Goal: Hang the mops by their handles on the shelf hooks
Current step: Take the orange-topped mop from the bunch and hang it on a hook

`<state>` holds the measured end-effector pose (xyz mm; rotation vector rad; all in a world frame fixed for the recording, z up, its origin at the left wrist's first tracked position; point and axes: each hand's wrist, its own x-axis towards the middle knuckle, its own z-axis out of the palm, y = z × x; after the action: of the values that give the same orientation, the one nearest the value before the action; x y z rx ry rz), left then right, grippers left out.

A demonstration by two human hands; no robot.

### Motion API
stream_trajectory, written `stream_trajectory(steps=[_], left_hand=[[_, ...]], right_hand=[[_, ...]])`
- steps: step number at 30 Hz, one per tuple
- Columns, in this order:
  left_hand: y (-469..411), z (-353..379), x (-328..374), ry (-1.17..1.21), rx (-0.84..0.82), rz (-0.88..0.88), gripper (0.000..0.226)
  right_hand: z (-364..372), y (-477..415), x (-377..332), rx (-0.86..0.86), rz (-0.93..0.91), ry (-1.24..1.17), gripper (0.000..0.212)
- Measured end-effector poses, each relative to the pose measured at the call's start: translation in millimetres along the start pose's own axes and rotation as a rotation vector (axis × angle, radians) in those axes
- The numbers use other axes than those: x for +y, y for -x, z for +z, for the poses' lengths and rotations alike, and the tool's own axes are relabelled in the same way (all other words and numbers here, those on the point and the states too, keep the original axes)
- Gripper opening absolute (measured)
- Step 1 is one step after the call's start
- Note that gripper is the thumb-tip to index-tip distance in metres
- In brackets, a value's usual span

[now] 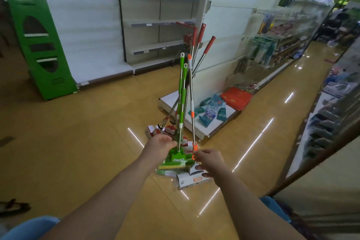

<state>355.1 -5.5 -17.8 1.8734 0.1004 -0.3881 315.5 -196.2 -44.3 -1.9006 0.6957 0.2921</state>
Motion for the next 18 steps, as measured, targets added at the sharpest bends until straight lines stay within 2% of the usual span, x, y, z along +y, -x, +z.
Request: stream_trajectory(steps=[9,18], left_hand=[[-70,107,59,0.002,0.098,-0.058,0.032],[-128,182,102,-0.026,0.093,-0.1,0.031]], right_hand=[[-107,-103,-1,-0.064,-0.011,-0.035,0.018],[-185,-176,-4,-0.095,-0.005,-0.062,0.011]])
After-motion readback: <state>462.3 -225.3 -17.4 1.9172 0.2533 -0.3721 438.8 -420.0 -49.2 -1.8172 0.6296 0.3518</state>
